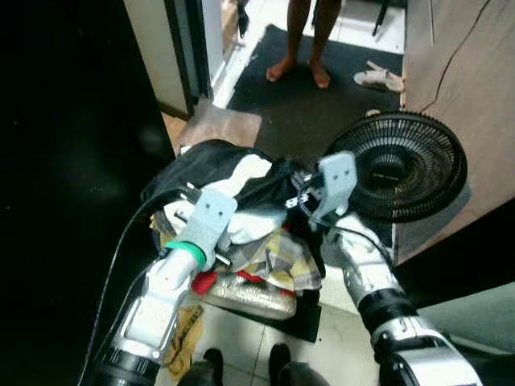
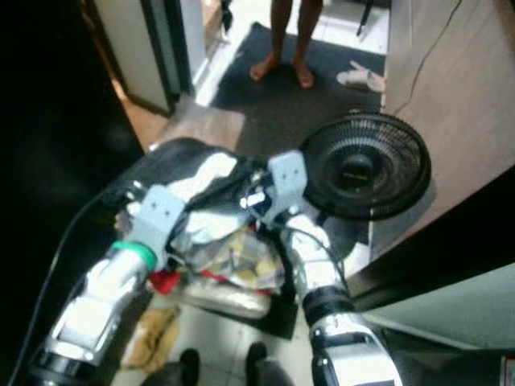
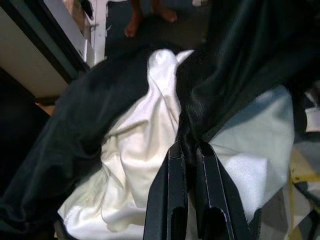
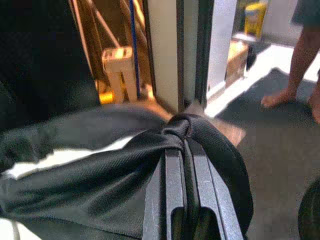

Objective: Clothes washing

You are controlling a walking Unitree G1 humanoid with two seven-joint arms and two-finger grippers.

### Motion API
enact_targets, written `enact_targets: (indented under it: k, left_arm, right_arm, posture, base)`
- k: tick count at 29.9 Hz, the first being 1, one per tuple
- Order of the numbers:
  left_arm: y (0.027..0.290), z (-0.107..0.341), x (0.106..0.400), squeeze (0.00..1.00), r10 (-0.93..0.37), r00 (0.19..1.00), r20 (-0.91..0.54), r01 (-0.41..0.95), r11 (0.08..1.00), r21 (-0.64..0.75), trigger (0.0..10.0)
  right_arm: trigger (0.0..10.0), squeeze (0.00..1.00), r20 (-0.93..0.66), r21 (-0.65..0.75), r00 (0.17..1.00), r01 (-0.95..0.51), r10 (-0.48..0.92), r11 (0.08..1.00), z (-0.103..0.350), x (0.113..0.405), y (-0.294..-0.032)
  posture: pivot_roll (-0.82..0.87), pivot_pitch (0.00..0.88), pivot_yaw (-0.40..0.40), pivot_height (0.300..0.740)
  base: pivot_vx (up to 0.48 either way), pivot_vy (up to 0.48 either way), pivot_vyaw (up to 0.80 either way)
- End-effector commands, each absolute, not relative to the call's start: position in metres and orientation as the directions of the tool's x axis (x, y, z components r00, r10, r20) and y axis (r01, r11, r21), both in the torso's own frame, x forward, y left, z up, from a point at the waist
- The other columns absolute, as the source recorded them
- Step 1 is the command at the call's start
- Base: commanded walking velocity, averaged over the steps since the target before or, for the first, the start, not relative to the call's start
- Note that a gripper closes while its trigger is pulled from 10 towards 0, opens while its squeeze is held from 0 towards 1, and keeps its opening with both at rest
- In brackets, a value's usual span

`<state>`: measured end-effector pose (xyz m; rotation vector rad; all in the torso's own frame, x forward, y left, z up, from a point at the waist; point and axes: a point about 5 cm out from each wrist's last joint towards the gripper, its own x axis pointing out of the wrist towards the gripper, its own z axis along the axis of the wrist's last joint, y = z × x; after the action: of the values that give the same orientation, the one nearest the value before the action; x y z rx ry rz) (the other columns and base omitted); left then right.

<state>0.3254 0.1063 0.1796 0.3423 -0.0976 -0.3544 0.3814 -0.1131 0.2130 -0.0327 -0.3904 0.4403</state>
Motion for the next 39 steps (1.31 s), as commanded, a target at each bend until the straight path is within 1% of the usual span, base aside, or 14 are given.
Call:
enact_targets:
  k: [1,7,9,11,13,15,18,20,22,23,24,29,30,39]
  left_arm:
    - [0.114,0.166,0.321,0.0,-0.349,0.937,-0.023,0.336,0.879,0.338,10.0]
    - [0.115,0.171,0.324,0.0,-0.354,0.935,-0.016,0.337,0.876,0.345,10.0]
    - [0.115,0.173,0.325,0.0,-0.358,0.934,-0.008,0.338,0.875,0.345,10.0]
    - [0.115,0.173,0.325,0.0,-0.358,0.934,-0.008,0.338,0.875,0.345,10.0]
    - [0.112,0.182,0.325,0.0,-0.369,0.929,0.024,0.342,0.881,0.327,10.0]
    - [0.112,0.182,0.325,0.0,-0.369,0.929,0.024,0.342,0.881,0.327,10.0]
    - [0.108,0.201,0.323,0.0,-0.384,0.917,0.104,0.346,0.899,0.27,10.0]
    - [0.105,0.212,0.322,0.0,-0.394,0.907,0.145,0.353,0.903,0.244,10.0]
    - [0.099,0.222,0.32,0.0,-0.412,0.893,0.18,0.367,0.899,0.238,10.0]
    - [0.099,0.222,0.32,0.0,-0.412,0.893,0.18,0.367,0.899,0.238,10.0]
    - [0.097,0.222,0.32,0.0,-0.419,0.89,0.179,0.373,0.895,0.243,10.0]
    - [0.095,0.22,0.319,0.0,-0.435,0.884,0.169,0.388,0.887,0.252,10.0]
    - [0.094,0.219,0.318,1.0,-0.448,0.878,0.166,0.401,0.88,0.255,10.0]
    - [0.096,0.223,0.317,1.0,-0.456,0.873,0.176,0.409,0.879,0.245,10.0]
  right_arm:
    - [10.0,0.0,0.472,-0.045,0.813,-0.363,0.34,0.931,0.236,0.377,-0.129]
    - [10.0,0.0,0.593,0.015,0.759,-0.344,0.268,0.939,0.275,0.369,-0.144]
    - [10.0,0.0,0.661,0.058,0.716,-0.349,0.226,0.935,0.298,0.361,-0.151]
    - [10.0,0.0,0.661,0.058,0.716,-0.349,0.226,0.935,0.298,0.361,-0.151]
    - [10.0,0.0,0.746,0.101,0.641,-0.379,0.182,0.92,0.329,0.346,-0.157]
    - [10.0,0.0,0.746,0.101,0.641,-0.379,0.182,0.92,0.329,0.346,-0.157]
    - [10.0,0.0,0.79,0.087,0.583,-0.412,0.19,0.907,0.345,0.332,-0.157]
    - [10.0,0.0,0.777,0.039,0.582,-0.426,0.24,0.904,0.341,0.328,-0.153]
    - [10.0,0.0,0.691,-0.032,0.648,-0.417,0.322,0.908,0.31,0.331,-0.143]
    - [10.0,0.0,0.691,-0.032,0.648,-0.417,0.322,0.908,0.31,0.331,-0.143]
    - [10.0,0.0,0.617,-0.06,0.696,-0.423,0.367,0.904,0.285,0.332,-0.136]
    - [10.0,0.0,0.574,-0.031,0.729,-0.437,0.374,0.899,0.268,0.331,-0.13]
    - [10.0,0.0,0.562,-0.015,0.739,-0.439,0.37,0.898,0.266,0.33,-0.129]
    - [10.0,0.0,0.558,0.009,0.751,-0.431,0.353,0.902,0.273,0.325,-0.133]
  posture:
    - [0.08,0.234,0.082,0.74]
    - [0.08,0.22,0.089,0.74]
    - [0.06,0.195,0.1,0.74]
    - [0.06,0.195,0.1,0.74]
    - [0.05,0.181,0.102,0.74]
    - [0.05,0.181,0.102,0.74]
    - [0.04,0.166,0.1,0.74]
    - [0.04,0.163,0.098,0.74]
    - [0.04,0.162,0.096,0.74]
    - [0.04,0.162,0.096,0.74]
    - [0.04,0.162,0.097,0.74]
    - [0.04,0.17,0.105,0.74]
    - [0.04,0.17,0.107,0.74]
    - [0.04,0.164,0.109,0.74]
  base:
    - [0.0,0.0,0.0]
    - [0.0,0.0,0.0]
    - [0.0,0.0,0.0]
    - [0.0,0.0,0.0]
    - [0.0,0.0,0.0]
    - [0.0,0.0,0.0]
    - [0.0,0.0,0.0]
    - [0.0,0.0,0.0]
    - [0.0,0.0,0.0]
    - [0.0,0.0,0.0]
    - [0.0,0.0,0.0]
    - [0.0,0.0,0.0]
    - [0.0,0.0,0.0]
    - [0.0,0.0,0.0]
